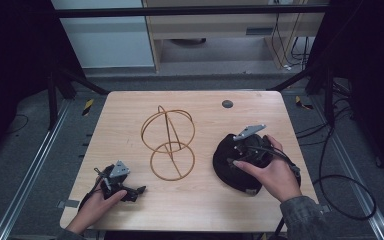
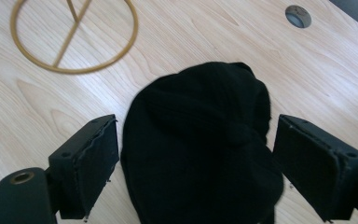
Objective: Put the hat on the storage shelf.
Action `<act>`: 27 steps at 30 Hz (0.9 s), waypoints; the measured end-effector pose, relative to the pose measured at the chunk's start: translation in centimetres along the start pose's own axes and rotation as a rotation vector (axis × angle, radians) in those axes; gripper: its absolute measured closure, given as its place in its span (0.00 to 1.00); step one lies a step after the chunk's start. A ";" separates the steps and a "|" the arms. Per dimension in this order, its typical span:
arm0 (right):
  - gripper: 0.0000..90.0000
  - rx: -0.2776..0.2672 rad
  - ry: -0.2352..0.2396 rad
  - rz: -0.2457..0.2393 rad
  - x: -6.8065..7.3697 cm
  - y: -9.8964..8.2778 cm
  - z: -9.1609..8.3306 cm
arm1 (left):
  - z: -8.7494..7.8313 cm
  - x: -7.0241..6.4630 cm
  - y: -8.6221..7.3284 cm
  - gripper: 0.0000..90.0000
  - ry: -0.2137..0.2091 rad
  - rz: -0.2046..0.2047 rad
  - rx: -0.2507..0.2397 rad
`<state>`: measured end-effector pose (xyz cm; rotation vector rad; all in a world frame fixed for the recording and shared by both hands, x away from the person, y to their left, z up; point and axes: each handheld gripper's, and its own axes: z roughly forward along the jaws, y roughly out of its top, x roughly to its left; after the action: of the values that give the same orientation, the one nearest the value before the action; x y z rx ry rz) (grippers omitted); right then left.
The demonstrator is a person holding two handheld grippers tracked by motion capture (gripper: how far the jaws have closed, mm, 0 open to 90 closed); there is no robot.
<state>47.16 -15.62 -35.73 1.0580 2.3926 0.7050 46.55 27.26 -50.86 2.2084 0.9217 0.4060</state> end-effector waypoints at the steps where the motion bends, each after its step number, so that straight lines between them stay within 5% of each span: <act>1: 0.16 0.000 0.000 0.000 0.0 0.0 0.0 | 0.0 0.0 0.0 0.00 0.000 0.000 0.000; 13: 0.25 0.138 0.055 0.023 -3.2 -0.1 0.5 | 0.0 0.0 0.0 0.00 -0.001 0.001 0.000; 27: 0.33 0.212 0.100 0.029 -4.1 0.7 3.6 | 0.0 0.0 0.0 0.00 0.000 0.000 0.000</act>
<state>52.09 -17.37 -37.41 1.1688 2.5877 0.5347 46.54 27.21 -50.86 2.2085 0.9216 0.4067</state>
